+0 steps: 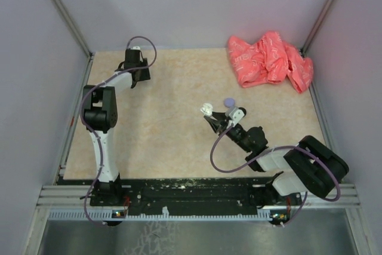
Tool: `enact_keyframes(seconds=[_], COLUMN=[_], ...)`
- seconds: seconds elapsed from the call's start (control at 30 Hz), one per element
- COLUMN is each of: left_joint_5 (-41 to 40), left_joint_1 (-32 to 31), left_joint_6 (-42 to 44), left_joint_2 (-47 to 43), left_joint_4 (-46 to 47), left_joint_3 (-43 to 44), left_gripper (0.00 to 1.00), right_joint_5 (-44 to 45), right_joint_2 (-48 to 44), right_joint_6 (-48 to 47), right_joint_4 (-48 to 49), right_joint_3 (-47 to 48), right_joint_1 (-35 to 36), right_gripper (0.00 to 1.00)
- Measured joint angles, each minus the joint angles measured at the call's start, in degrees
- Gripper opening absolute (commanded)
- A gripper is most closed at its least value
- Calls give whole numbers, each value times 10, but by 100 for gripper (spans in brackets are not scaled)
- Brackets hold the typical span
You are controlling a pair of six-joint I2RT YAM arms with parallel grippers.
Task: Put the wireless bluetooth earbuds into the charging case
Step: Pick up the earbud from the center of the board.
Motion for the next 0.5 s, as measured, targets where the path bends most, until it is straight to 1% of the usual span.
enact_keyframes(seconds=[0.3, 0.5], left_joint_5=[10, 13], left_joint_1=[0, 0], left_joint_6=[15, 45], left_joint_2=[21, 21], left_joint_4=[-15, -18], left_joint_3=[12, 12], left_gripper=[52, 40], right_joint_5=[0, 0], right_joint_2=[3, 3], right_joint_6=[0, 0], right_joint_4=[4, 4], right_joint_3=[0, 0], right_joint_1=[-3, -3], right_gripper=[0, 0])
